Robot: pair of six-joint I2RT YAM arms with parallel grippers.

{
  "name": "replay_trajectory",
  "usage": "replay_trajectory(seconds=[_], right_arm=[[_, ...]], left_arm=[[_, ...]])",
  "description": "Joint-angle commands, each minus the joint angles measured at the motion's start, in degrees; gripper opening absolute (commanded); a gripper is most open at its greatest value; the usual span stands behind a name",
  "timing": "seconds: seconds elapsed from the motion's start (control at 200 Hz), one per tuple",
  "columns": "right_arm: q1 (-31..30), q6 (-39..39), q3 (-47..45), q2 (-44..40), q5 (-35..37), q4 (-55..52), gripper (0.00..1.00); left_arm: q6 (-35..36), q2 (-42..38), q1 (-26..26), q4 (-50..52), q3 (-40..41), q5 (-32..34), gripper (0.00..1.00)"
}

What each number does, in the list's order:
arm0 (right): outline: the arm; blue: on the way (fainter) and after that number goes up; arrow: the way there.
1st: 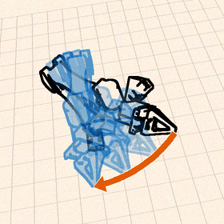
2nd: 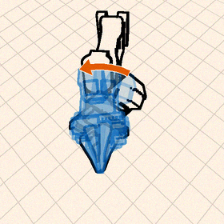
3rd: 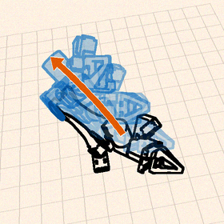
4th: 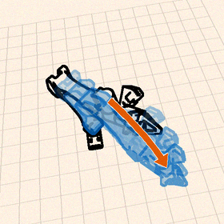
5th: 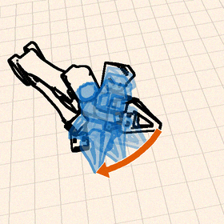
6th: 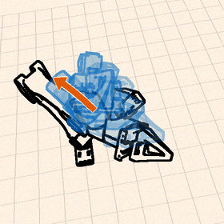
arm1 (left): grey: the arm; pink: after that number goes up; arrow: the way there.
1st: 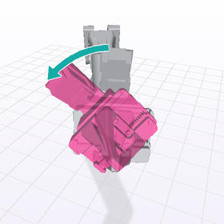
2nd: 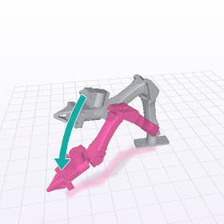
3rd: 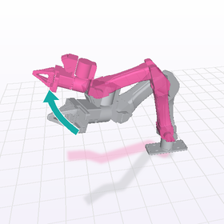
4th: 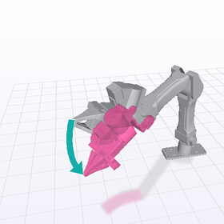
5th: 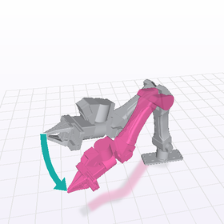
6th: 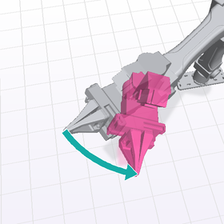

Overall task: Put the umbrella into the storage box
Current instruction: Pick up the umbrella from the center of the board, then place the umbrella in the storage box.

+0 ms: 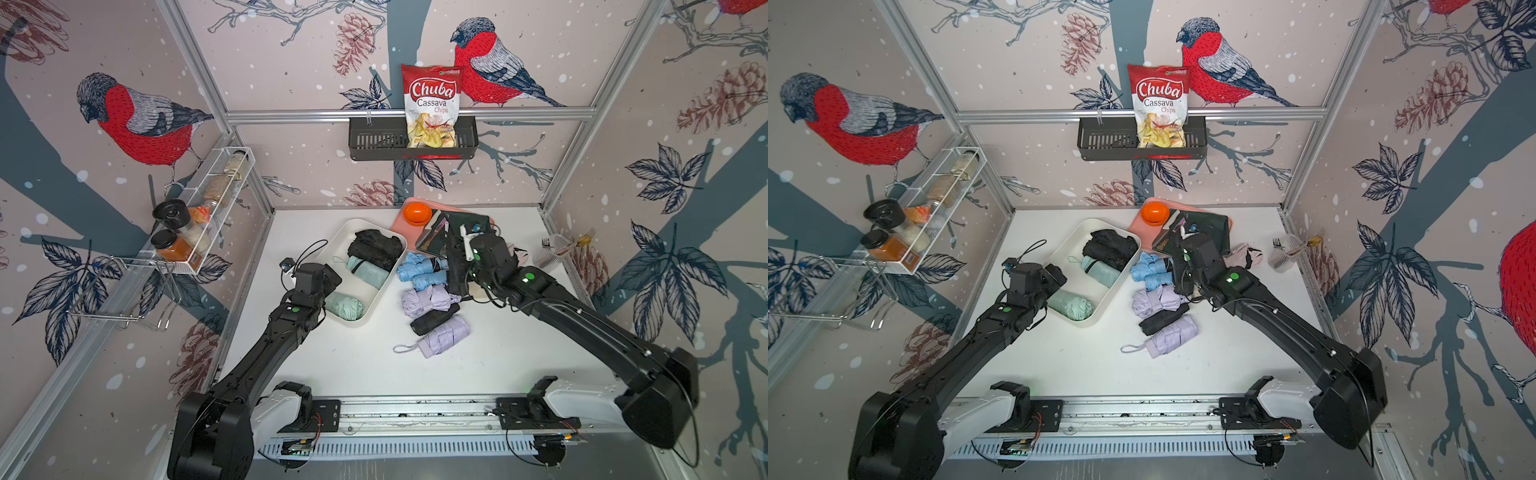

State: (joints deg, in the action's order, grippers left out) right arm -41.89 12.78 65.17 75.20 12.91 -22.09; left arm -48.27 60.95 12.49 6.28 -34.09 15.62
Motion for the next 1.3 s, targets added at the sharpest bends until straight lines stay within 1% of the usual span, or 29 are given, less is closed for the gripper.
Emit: replay_trajectory(seconds=[0.0, 0.1, 0.235, 0.355, 0.535, 0.71, 0.85, 1.111, 1.296], right_arm=[[-2.9, -14.4, 6.3, 6.6, -4.5, 8.3, 0.00], [-5.0, -21.3, 13.5, 13.9, -10.5, 10.5, 0.00], [-7.1, -28.1, 22.9, 23.3, -15.8, 11.6, 0.00], [-7.8, -30.8, 31.0, 30.9, -20.8, 10.9, 0.00], [-8.9, -31.7, 41.9, 40.7, -25.8, 7.5, 0.00], [-10.2, -33.1, 50.1, 48.5, -28.2, 2.4, 0.00], [-10.9, -33.4, 55.0, 53.6, -28.4, -1.4, 0.00], [-11.3, -34.0, 60.5, 59.8, -28.5, -7.5, 0.00], [-11.6, -33.2, 61.1, 61.6, -28.4, -8.9, 0.00]], left_arm=[[-1.4, -0.6, 0.0, -2.0, 0.4, 0.5, 0.98], [-2.1, -0.7, 0.1, -1.9, 0.6, 0.8, 0.98], [-4.0, -1.0, 0.0, -1.5, 0.9, 1.9, 0.98], [-5.2, -1.1, 0.1, -1.5, 1.1, 2.1, 0.98], [-5.3, -1.2, 0.0, -1.3, 1.0, 2.1, 0.98], [-5.3, -2.1, 0.0, -1.0, 1.1, 2.7, 0.98], [-5.6, -2.7, 0.0, -1.0, 1.4, 3.4, 0.98], [-5.6, -2.9, 0.1, -1.3, 1.7, 3.8, 0.98], [-5.6, -2.6, 0.0, -1.5, 1.7, 3.8, 0.98]])
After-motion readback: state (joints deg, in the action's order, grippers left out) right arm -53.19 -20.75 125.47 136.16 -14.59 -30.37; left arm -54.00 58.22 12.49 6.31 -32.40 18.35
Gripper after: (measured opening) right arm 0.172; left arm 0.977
